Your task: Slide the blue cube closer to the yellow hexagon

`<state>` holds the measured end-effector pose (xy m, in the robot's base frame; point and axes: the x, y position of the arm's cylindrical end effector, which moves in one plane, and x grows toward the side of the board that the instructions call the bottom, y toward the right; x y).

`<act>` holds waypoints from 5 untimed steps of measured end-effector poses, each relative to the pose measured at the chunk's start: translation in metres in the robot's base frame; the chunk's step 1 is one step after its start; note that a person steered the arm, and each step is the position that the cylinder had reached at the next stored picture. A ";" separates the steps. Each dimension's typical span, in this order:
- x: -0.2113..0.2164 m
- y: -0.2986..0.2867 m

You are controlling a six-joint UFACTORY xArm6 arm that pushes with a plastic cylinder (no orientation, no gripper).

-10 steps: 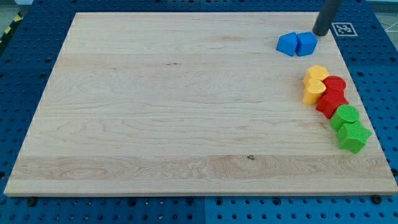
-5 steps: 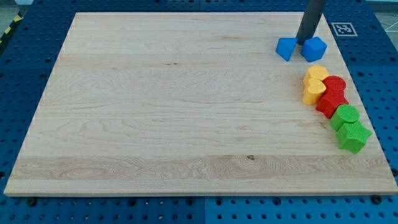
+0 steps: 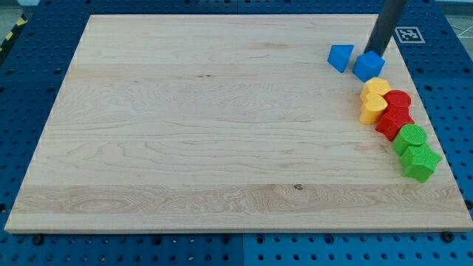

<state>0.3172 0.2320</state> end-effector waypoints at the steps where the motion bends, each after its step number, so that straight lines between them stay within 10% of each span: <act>1: 0.003 -0.015; 5: 0.012 -0.029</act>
